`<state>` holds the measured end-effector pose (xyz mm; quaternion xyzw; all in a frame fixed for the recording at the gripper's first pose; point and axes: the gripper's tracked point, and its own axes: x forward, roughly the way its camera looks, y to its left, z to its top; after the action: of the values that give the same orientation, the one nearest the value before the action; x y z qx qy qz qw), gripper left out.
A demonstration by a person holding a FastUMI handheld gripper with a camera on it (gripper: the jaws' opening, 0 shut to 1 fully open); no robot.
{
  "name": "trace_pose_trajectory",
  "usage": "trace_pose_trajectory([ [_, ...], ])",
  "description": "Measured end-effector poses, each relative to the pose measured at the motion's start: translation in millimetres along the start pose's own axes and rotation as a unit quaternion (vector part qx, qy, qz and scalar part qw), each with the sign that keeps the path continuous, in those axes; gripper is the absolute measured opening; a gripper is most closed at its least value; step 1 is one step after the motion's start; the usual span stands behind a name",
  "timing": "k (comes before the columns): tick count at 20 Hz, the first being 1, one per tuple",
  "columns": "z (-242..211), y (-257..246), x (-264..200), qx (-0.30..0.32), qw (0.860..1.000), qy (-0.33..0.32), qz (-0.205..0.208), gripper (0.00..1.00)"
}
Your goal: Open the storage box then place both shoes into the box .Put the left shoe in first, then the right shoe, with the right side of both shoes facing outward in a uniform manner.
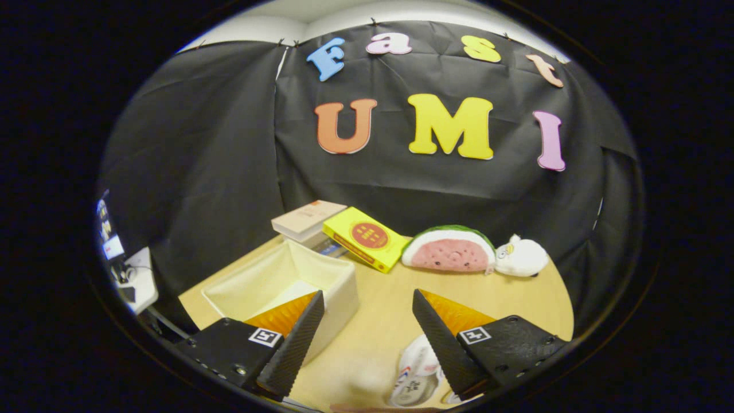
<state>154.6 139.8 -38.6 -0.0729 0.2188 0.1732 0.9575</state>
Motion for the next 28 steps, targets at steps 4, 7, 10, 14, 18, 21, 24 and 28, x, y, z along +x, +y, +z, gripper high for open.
trace_pose_trajectory([
  [4,-66.0,-45.5,0.4,0.031,0.994,0.098,-0.024,0.96],
  [7,-126.1,-80.0,-7.2,0.058,0.979,0.187,-0.061,0.96],
  [10,-162.3,-99.5,-7.2,0.075,0.963,0.245,-0.082,0.96],
  [14,-192.8,-106.2,-4.7,0.083,0.950,0.291,-0.073,0.96],
  [18,-209.4,-107.7,2.8,0.085,0.937,0.331,-0.069,0.88],
  [21,-225.7,-109.8,12.5,0.103,0.926,0.357,-0.068,0.67],
  [24,-229.1,-103.3,18.4,0.114,0.920,0.371,-0.049,0.13],
  [28,-230.4,-101.4,15.5,0.159,0.913,0.374,-0.043,0.00],
])
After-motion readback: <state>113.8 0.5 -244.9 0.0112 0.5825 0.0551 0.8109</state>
